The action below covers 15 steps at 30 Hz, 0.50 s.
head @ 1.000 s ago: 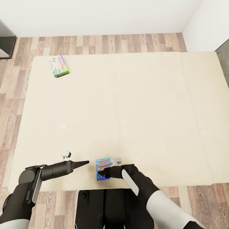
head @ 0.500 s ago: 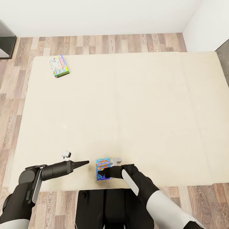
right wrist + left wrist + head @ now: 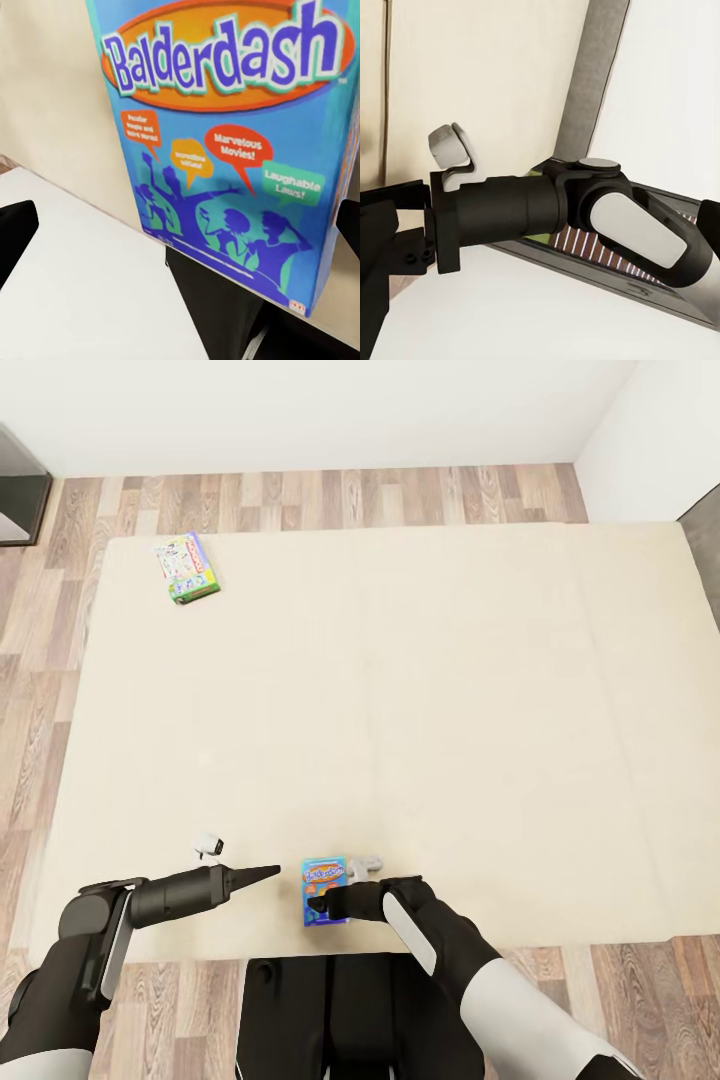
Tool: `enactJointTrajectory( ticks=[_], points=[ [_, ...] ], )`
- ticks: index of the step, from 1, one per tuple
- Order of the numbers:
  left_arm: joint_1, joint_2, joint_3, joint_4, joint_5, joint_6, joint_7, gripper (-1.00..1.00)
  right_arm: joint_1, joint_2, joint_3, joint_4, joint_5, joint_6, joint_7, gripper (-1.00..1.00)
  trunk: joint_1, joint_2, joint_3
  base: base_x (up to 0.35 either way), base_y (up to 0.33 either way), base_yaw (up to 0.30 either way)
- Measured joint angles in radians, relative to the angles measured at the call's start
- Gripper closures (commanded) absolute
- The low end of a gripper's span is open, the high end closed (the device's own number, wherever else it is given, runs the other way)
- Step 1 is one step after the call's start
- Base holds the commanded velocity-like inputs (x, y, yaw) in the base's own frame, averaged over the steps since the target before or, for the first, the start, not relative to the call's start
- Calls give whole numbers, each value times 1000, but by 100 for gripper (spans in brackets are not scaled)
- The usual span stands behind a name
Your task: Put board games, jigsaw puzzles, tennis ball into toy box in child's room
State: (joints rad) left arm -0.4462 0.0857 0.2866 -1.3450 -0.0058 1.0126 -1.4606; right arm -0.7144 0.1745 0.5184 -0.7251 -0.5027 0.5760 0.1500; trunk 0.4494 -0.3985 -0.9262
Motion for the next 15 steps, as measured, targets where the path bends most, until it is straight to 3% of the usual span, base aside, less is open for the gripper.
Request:
enactJointTrajectory(
  ticks=[15],
  points=[
    [0,0,0,0,0,1,0,-100,0,0,0,0,0,0,0,-100,0,0,0,0,24,0]
  ],
)
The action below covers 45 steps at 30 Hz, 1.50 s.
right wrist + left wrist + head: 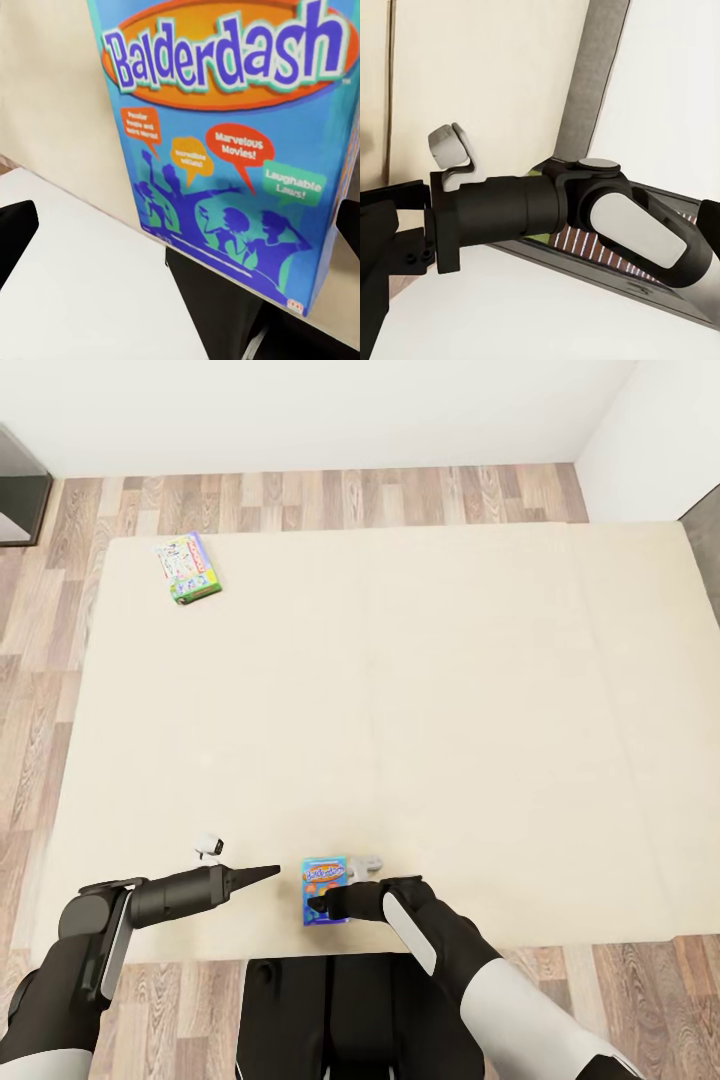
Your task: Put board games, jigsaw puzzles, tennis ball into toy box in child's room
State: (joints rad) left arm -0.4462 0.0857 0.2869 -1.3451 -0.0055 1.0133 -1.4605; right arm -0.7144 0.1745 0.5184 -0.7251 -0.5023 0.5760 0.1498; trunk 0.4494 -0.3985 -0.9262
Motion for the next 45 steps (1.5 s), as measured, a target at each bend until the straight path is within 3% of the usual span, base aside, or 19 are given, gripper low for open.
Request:
enactJointTrajectory(
  ticks=[45],
  points=[
    [0,0,1,0,-1,-1,0,-100,0,0,-12,-16,3,-7,11,-100,0,0,0,0,17,0]
  ],
)
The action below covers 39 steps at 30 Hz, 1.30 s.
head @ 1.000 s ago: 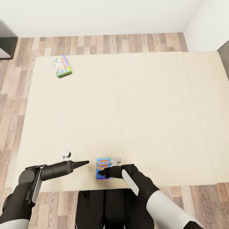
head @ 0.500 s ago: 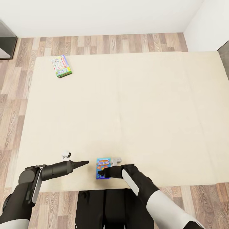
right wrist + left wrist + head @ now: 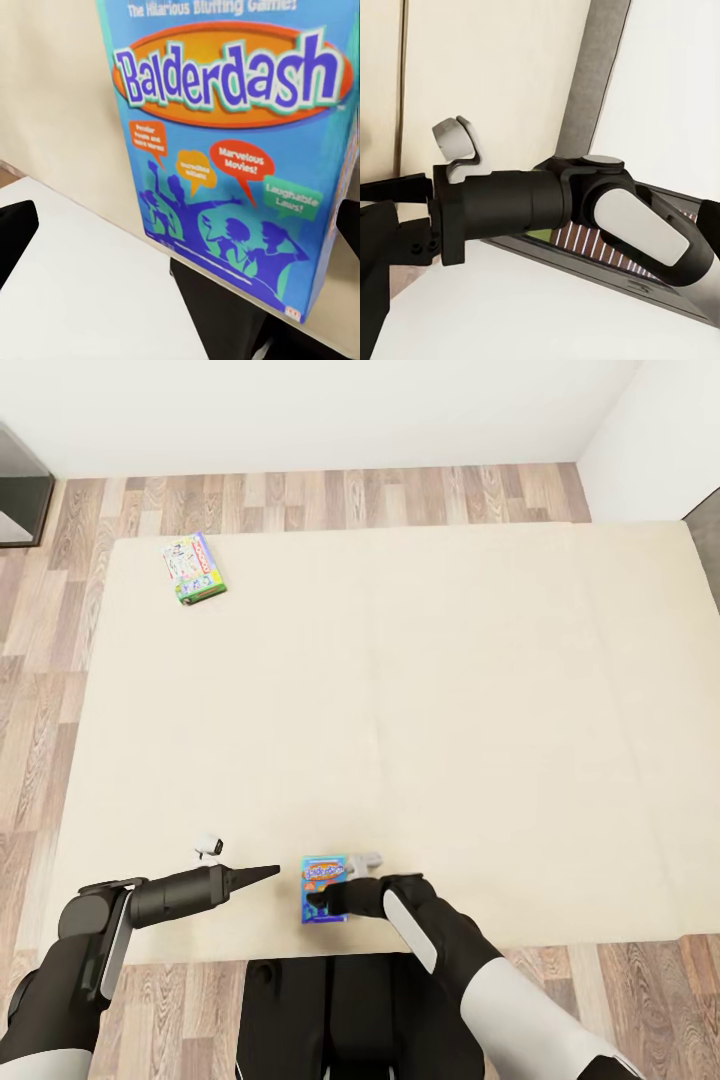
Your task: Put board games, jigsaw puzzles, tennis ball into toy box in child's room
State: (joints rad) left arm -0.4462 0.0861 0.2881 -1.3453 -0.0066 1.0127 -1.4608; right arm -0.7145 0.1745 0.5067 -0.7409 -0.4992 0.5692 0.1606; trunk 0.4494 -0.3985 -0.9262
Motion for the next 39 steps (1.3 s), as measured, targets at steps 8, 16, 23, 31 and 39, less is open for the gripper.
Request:
enactJointTrajectory(
  ticks=[8,16,23,31,39],
  points=[
    [0,0,0,0,0,0,0,-100,0,0,-15,-1,0,-1,0,-100,0,0,0,0,0,0],
    [0,1,1,0,0,0,0,-100,-2,0,-17,-1,1,-2,0,-100,0,0,0,0,0,0],
    [0,1,1,2,0,0,0,-100,-3,0,-19,-1,2,-3,0,-100,0,0,0,0,0,0],
    [0,1,2,2,0,0,0,-100,-3,0,-27,-1,2,-34,1,-100,0,0,0,0,0,0],
    [0,1,2,2,0,0,0,-100,-4,0,-29,-1,3,-48,2,-100,0,0,0,0,0,0]
  ],
)
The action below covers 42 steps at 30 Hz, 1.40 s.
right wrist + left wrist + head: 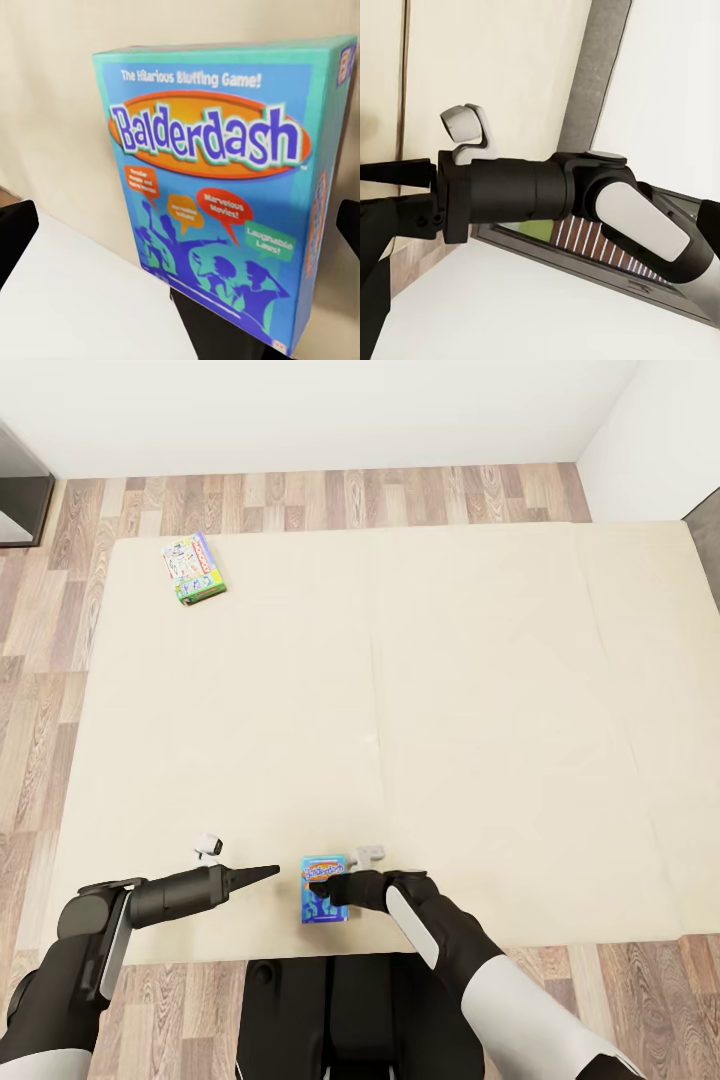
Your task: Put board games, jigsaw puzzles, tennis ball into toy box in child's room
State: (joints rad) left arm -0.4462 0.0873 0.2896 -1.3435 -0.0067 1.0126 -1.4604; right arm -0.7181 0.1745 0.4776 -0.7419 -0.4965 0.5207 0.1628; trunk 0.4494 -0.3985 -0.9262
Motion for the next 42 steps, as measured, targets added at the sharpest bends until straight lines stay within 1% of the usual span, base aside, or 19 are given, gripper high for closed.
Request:
enactJointTrajectory(
  ticks=[14,42],
  points=[
    [0,0,2,2,0,0,1,-100,-2,0,-7,2,7,-12,-1,-100,0,0,0,0,0,0],
    [0,1,6,3,2,0,0,-100,-3,0,-8,13,-6,6,-16,-100,0,0,0,0,9,0]
  ],
)
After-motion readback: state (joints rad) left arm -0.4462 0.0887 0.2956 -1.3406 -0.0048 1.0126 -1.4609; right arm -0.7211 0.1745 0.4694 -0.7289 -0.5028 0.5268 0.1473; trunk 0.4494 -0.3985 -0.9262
